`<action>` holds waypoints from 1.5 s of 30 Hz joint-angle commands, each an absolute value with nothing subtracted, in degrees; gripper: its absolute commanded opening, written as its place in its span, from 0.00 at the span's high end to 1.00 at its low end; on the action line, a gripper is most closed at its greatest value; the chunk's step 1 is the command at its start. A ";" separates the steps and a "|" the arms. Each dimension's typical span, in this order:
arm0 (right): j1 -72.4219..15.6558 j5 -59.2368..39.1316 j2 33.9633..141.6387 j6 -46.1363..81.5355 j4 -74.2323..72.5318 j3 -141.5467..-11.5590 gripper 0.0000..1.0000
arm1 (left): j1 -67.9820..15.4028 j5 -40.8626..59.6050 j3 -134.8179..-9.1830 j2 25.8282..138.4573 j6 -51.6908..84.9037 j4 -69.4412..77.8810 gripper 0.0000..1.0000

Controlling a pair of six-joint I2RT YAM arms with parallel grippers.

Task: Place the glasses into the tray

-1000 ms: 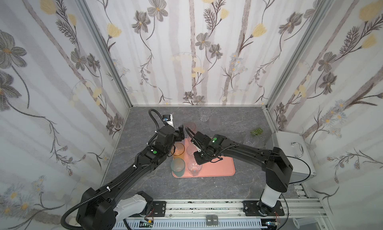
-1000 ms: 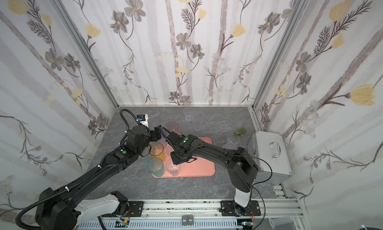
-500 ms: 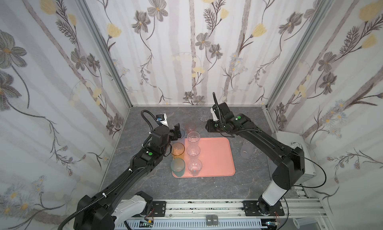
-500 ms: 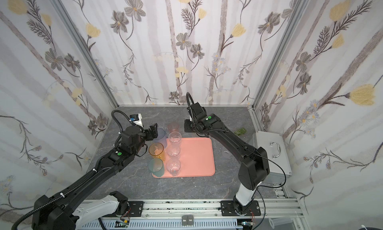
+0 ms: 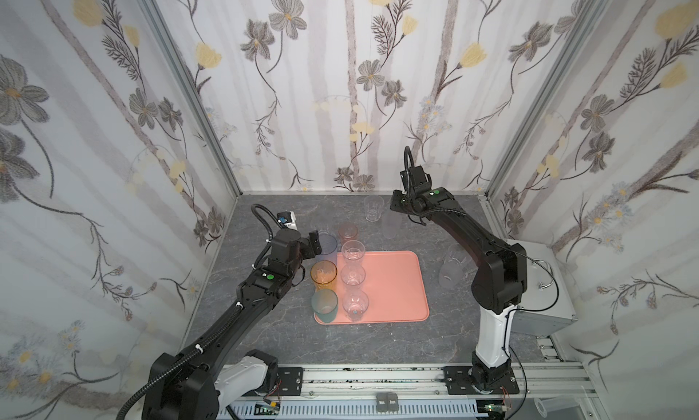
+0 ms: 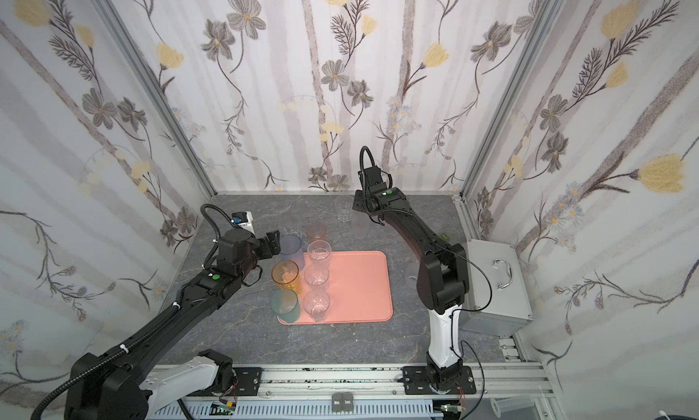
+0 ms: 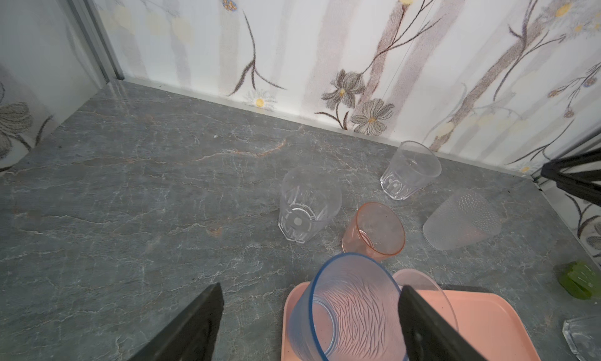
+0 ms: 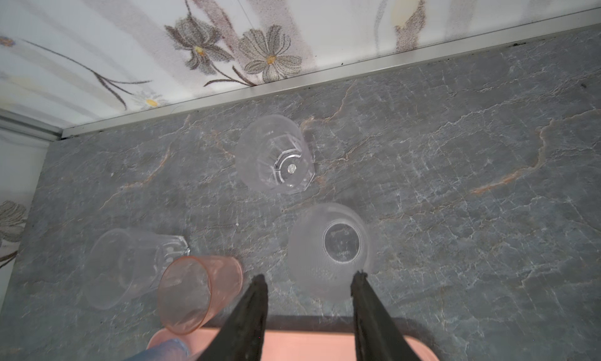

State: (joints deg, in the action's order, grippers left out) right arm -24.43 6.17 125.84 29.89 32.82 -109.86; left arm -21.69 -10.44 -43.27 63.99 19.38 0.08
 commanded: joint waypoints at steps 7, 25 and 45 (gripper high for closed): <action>-22.17 1.09 139.23 30.20 27.75 -124.13 0.56 | -24.41 -9.41 -44.97 66.18 17.72 0.35 0.14; -20.07 -7.08 152.69 30.39 19.08 -131.75 0.55 | -36.80 -6.20 -61.65 88.09 10.81 1.41 0.11; -19.51 -4.06 153.93 27.81 20.82 -131.84 0.89 | -39.07 -7.19 -63.64 91.72 11.85 1.41 0.11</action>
State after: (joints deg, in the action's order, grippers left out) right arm -19.64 -5.96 154.39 28.84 22.15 -131.33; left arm -39.05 -6.42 -63.61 91.96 11.35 0.19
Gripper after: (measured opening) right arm 0.123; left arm 0.891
